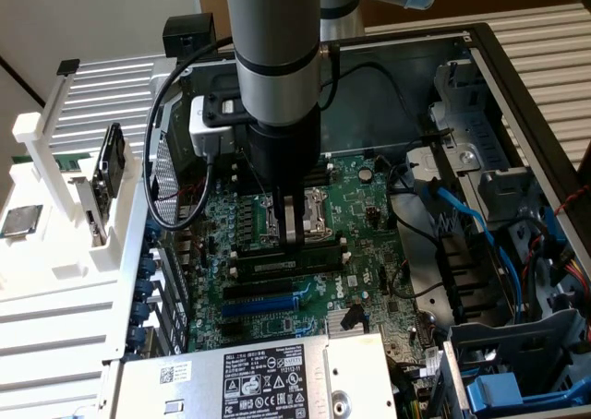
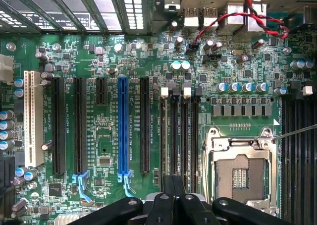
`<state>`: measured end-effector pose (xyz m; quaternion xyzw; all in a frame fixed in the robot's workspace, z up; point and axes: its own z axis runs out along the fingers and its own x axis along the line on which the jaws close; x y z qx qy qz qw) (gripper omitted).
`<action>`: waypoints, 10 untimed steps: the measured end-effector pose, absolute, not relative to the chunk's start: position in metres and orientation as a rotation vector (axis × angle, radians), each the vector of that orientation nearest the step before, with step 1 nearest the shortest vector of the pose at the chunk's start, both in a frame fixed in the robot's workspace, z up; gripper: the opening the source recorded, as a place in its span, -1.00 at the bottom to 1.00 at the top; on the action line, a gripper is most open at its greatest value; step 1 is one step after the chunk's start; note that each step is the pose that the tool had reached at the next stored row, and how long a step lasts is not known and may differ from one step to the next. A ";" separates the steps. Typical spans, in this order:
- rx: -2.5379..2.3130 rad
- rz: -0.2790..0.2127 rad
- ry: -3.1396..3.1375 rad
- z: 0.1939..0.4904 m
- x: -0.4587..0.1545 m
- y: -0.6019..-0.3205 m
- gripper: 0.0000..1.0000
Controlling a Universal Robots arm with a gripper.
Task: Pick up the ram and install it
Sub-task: 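Press down the ram until it locks into place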
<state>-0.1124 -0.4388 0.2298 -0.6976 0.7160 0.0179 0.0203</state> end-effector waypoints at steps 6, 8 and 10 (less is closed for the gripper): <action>-2.164 0.055 2.221 0.229 -0.112 -0.439 -0.80; -2.164 0.055 2.221 0.228 -0.112 -0.439 -0.80; -2.164 0.055 2.221 0.227 -0.112 -0.439 -0.80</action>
